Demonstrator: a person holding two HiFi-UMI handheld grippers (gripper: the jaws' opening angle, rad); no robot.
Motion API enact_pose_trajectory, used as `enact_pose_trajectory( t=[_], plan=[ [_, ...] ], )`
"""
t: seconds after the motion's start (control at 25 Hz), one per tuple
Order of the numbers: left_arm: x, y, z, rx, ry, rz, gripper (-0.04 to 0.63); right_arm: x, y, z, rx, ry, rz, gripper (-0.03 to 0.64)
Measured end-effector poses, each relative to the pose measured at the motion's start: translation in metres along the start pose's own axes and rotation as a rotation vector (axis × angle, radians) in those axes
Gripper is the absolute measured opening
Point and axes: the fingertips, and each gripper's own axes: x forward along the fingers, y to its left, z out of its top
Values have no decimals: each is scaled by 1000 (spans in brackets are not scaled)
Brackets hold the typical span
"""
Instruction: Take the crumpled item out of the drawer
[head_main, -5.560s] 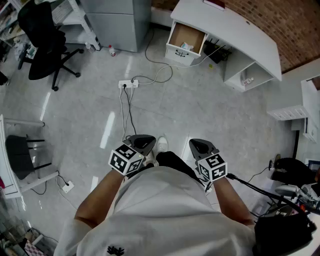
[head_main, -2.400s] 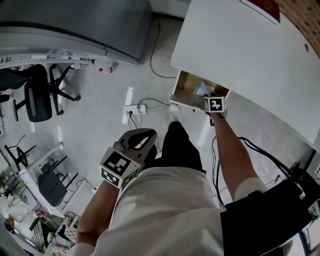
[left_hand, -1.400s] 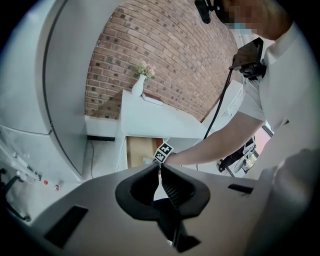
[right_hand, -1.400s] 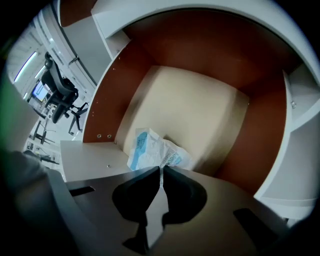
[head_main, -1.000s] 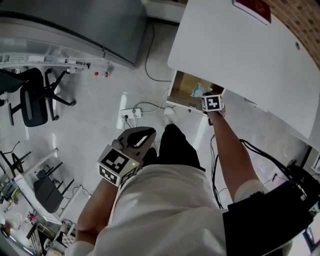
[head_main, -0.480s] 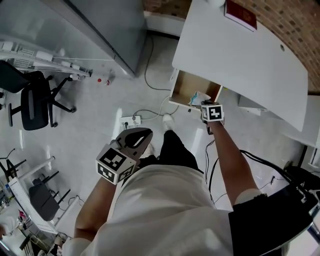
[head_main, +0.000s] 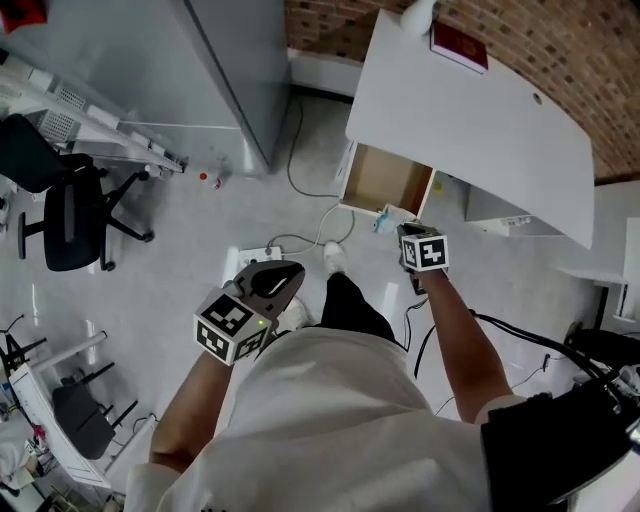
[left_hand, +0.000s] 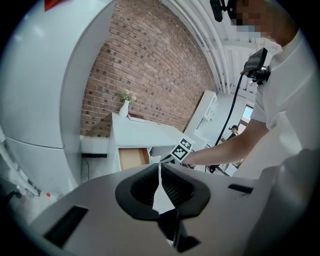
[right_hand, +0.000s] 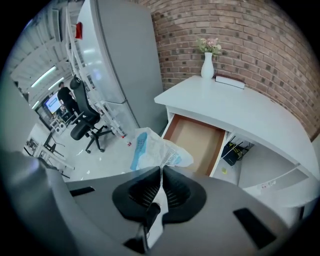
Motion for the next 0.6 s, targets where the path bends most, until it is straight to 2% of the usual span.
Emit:
enact_pose_trajectory(
  t=[0.6],
  plan=[
    [-81,-46,-51,15,-19,11,28,-136,117,-41,-84,-117,61,37]
  ],
)
